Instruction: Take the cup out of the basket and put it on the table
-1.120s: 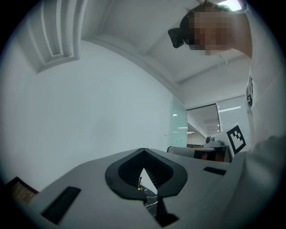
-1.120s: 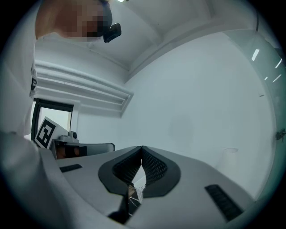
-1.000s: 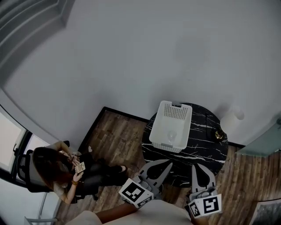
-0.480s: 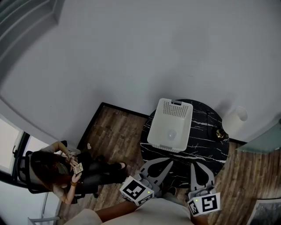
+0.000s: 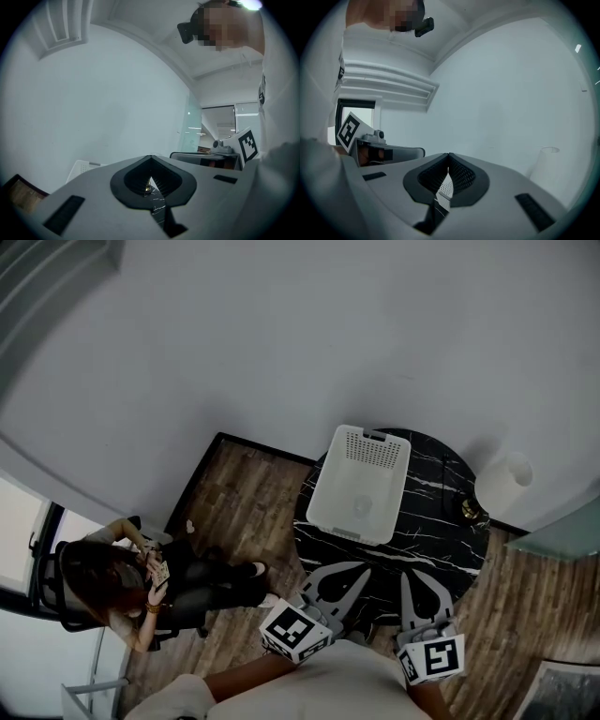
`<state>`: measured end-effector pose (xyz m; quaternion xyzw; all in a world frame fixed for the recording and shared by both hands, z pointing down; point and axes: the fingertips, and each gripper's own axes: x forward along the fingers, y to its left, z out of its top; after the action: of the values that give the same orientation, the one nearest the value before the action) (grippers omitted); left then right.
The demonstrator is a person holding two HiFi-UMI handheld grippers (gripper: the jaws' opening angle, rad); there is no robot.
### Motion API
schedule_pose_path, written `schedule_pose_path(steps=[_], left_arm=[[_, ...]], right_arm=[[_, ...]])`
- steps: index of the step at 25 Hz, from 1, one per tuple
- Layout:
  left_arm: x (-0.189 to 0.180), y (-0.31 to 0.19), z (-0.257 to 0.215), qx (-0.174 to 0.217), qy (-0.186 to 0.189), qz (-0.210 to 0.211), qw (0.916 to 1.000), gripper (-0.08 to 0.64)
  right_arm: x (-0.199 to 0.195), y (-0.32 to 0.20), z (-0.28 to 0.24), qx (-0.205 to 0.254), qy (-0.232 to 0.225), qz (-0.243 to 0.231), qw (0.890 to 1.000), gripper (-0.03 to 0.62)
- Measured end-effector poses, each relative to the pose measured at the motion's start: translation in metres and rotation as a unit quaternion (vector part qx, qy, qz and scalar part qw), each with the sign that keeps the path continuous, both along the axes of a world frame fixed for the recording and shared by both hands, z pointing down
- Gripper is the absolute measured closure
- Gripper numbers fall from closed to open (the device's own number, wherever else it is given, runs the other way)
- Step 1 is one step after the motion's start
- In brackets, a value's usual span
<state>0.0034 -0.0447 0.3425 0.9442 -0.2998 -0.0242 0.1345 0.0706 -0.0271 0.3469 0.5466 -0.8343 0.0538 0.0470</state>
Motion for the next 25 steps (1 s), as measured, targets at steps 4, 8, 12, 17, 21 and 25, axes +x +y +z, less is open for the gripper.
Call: schedule_pose_path(steps=[4, 8, 12, 17, 21, 25], left_arm=[[0.001, -0.003, 0.005, -0.007, -0.005, -0.007, 0.9999, 0.554], [0.000, -0.013, 0.017, -0.015, -0.016, -0.014, 0.9997, 0.555], [-0.003, -0.020, 0.038, -0.032, -0.032, -0.016, 0.9989, 0.555], [-0.007, -0.035, 0.061, -0.047, -0.047, -0.019, 0.9976, 0.555], [-0.012, -0.053, 0.075, -0.055, -0.060, -0.024, 0.9964, 0.555], [-0.018, -0.069, 0.088, -0.068, -0.076, -0.029, 0.9944, 0.554]], right_arm=[[0.000, -0.004, 0.007, -0.011, -0.005, -0.008, 1.000, 0.586], [-0.003, -0.011, 0.018, -0.022, 0.002, -0.023, 0.999, 0.586], [-0.009, -0.022, 0.039, -0.038, 0.016, -0.050, 0.998, 0.586], [-0.017, -0.036, 0.059, -0.047, 0.042, -0.073, 0.995, 0.586], [-0.026, -0.054, 0.071, -0.056, 0.054, -0.080, 0.994, 0.584], [-0.034, -0.072, 0.083, -0.068, 0.068, -0.097, 0.991, 0.584]])
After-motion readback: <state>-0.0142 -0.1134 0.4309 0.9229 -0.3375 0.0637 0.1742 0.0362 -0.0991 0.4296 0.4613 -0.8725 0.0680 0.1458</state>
